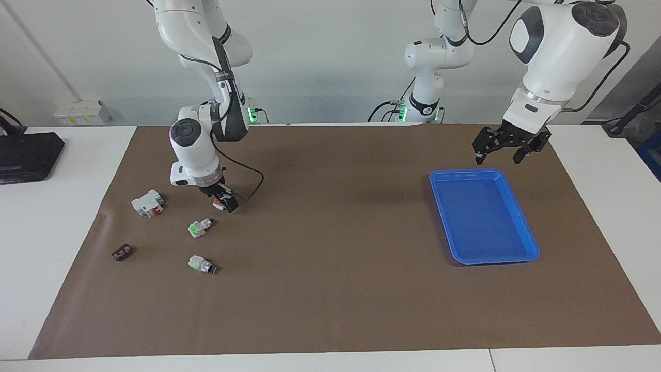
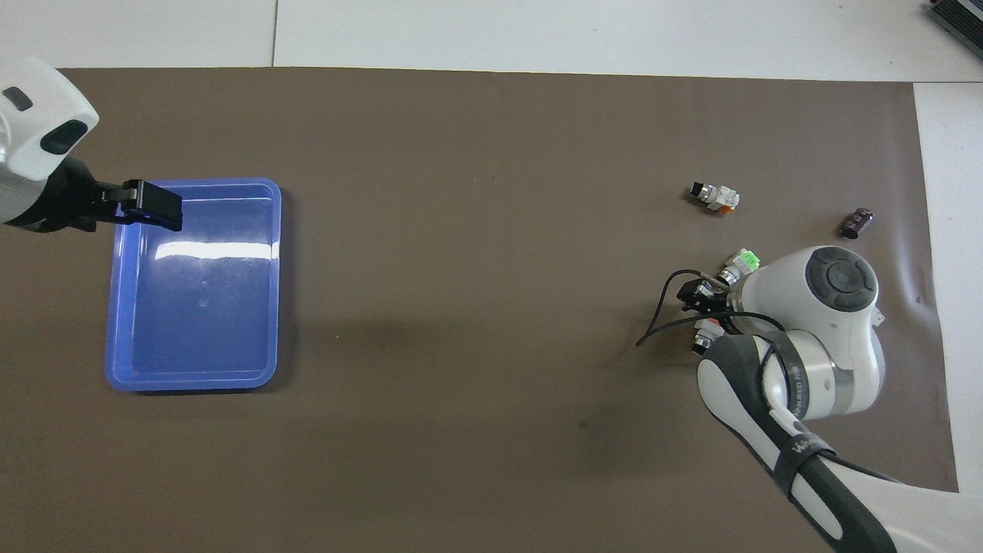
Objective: Turn and place switch with both arms
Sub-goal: 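Reach the right gripper down and grasp the orange-white switch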
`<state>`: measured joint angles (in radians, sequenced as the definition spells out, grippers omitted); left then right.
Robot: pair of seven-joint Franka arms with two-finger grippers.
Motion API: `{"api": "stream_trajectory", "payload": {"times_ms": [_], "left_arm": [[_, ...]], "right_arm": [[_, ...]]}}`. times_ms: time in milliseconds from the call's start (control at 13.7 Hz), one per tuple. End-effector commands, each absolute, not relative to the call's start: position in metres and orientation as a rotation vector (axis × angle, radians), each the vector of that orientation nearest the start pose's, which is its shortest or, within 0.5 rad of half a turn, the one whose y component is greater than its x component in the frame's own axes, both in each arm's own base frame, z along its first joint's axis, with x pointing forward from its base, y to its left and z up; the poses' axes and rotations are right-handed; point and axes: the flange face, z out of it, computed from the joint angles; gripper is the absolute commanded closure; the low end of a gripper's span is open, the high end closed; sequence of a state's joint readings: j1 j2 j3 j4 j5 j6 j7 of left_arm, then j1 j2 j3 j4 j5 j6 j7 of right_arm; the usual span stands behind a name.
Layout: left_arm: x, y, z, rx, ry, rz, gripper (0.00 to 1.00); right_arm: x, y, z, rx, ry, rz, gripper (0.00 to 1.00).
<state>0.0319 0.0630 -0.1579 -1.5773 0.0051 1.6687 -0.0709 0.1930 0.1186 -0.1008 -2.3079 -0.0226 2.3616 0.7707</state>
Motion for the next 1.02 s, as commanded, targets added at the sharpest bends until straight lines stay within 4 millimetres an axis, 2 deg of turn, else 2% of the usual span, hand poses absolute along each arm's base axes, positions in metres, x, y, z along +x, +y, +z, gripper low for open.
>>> {"api": "stream_trajectory", "payload": {"times_ms": [0, 292, 365, 438, 511, 730, 803, 949], "left_arm": [[0.57, -0.068, 0.597, -3.144, 0.078, -0.046, 0.0], [0.57, -0.068, 0.597, -3.144, 0.078, -0.046, 0.0], [0.57, -0.068, 0.597, -3.144, 0.078, -0.046, 0.0], [0.57, -0.068, 0.597, -3.144, 0.078, -0.046, 0.0], [0.57, -0.068, 0.597, -3.144, 0.078, -0.046, 0.0], [0.57, -0.068, 0.597, -3.144, 0.078, -0.046, 0.0], [0.57, -0.068, 0.597, -3.144, 0.078, -0.046, 0.0], [0.57, -0.068, 0.597, -3.144, 0.077, -0.046, 0.0]], "right_arm": [[0.507, 0.044, 0.292, -2.988, 1.067, 0.051, 0.01], [0.51, 0.044, 0.282, -2.97, 1.08, 0.041, 0.07], [0.51, 0.045, 0.282, -2.97, 1.079, 0.042, 0.25], [0.51, 0.046, 0.281, -2.971, 1.079, 0.046, 0.67], [0.511, 0.049, 0.283, -2.973, 1.072, 0.041, 1.0], [0.525, 0.045, 0.293, -2.88, 1.194, 0.086, 1.0], [0.532, 0.044, 0.304, -2.827, 1.249, 0.124, 1.0], [0.545, 0.047, 0.339, -2.619, 1.361, 0.271, 1.0]]}}
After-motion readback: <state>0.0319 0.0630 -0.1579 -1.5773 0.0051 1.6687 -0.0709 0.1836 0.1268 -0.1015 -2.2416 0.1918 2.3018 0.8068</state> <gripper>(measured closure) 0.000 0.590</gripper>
